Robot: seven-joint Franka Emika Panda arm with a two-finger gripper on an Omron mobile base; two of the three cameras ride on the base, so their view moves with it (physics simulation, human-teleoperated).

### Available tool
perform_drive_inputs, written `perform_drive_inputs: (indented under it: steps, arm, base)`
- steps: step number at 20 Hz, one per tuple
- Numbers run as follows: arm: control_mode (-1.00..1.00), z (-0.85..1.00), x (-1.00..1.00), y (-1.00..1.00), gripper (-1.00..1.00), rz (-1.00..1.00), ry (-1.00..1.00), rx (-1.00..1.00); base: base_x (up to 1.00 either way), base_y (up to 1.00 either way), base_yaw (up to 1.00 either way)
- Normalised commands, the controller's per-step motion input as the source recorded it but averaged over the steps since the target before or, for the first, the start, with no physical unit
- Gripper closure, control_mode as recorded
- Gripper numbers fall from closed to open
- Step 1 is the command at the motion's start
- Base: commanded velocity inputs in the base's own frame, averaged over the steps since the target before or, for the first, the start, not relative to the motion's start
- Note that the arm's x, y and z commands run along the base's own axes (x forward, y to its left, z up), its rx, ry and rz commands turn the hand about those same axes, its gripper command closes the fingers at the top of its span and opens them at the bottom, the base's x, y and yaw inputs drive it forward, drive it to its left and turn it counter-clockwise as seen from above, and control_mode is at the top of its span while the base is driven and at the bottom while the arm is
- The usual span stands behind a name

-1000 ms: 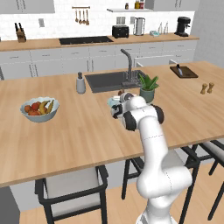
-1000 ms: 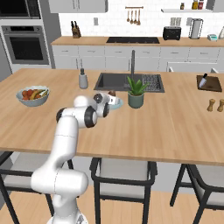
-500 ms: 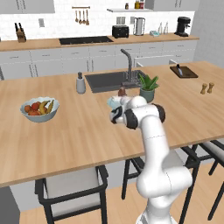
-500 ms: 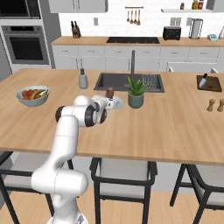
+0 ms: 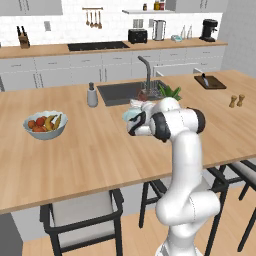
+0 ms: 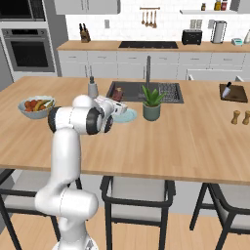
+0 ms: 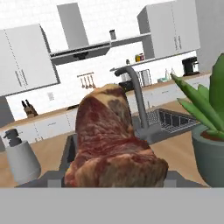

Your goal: Pick up the knife from the drawer and place it on the cutting board. Then place the meat from the plate to the cutting board.

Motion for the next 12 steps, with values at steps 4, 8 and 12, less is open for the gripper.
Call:
perform_drive_inputs:
  steps: [4, 8, 12]
  arm:
    - [-1.00, 1.00, -0.96, 0.00, 1.00, 0.00, -0.25, 0.02]
    - [-1.00, 1.00, -0.98, 0.00, 1.00, 0.00, -0.24, 0.00]
    - [-1.00, 1.00, -0.87, 0.00, 1.00, 0.00, -0.17, 0.00]
  base:
    - [0.00, 0.00, 0.00]
    - [0.00, 0.00, 0.00]
    - [0.00, 0.00, 0.00]
